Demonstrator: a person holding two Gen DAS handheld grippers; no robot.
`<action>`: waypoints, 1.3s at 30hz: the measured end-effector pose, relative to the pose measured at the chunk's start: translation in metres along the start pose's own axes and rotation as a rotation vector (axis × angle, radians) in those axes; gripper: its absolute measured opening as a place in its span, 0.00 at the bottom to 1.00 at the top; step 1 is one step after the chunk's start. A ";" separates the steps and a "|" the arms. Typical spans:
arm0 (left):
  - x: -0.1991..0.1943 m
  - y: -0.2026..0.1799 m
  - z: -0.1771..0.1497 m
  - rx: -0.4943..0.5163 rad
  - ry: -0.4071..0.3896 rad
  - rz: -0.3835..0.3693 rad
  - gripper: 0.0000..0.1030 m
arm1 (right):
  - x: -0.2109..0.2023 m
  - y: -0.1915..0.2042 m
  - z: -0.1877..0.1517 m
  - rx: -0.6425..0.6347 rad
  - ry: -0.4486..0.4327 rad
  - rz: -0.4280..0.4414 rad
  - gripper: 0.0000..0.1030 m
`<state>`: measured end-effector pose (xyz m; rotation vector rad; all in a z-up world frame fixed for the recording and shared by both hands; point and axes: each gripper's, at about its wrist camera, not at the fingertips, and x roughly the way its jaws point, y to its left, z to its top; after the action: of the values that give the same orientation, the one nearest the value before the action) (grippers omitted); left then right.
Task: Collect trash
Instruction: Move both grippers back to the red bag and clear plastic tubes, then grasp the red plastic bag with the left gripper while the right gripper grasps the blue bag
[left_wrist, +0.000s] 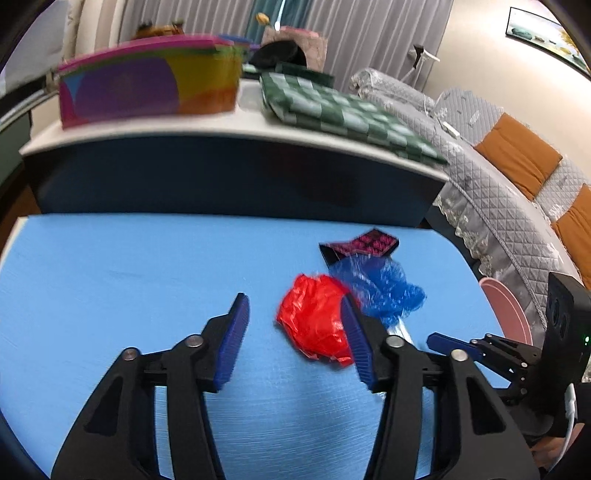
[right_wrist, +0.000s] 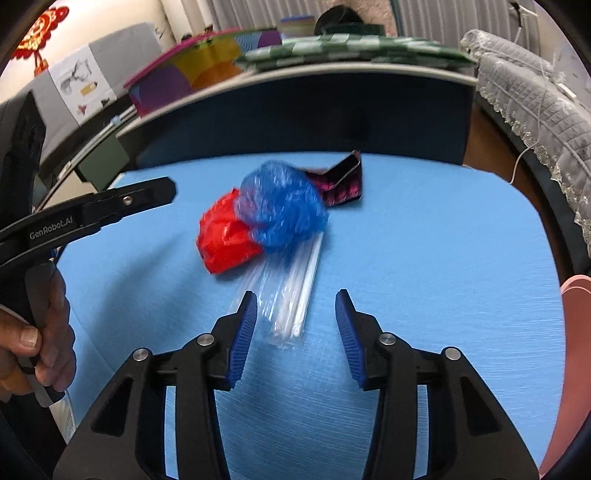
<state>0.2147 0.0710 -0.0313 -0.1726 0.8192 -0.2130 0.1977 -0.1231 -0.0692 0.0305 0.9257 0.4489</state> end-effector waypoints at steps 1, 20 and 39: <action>0.005 -0.001 -0.002 -0.001 0.014 -0.008 0.62 | 0.002 0.000 -0.001 -0.004 0.010 0.004 0.41; 0.047 -0.022 -0.017 0.035 0.100 0.029 0.63 | -0.016 -0.030 -0.009 -0.009 0.032 -0.050 0.06; -0.017 -0.016 -0.047 0.069 0.087 0.040 0.55 | -0.050 -0.035 -0.031 0.018 0.038 -0.126 0.10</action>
<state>0.1668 0.0567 -0.0471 -0.0821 0.9001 -0.2124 0.1602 -0.1795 -0.0572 -0.0203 0.9628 0.3255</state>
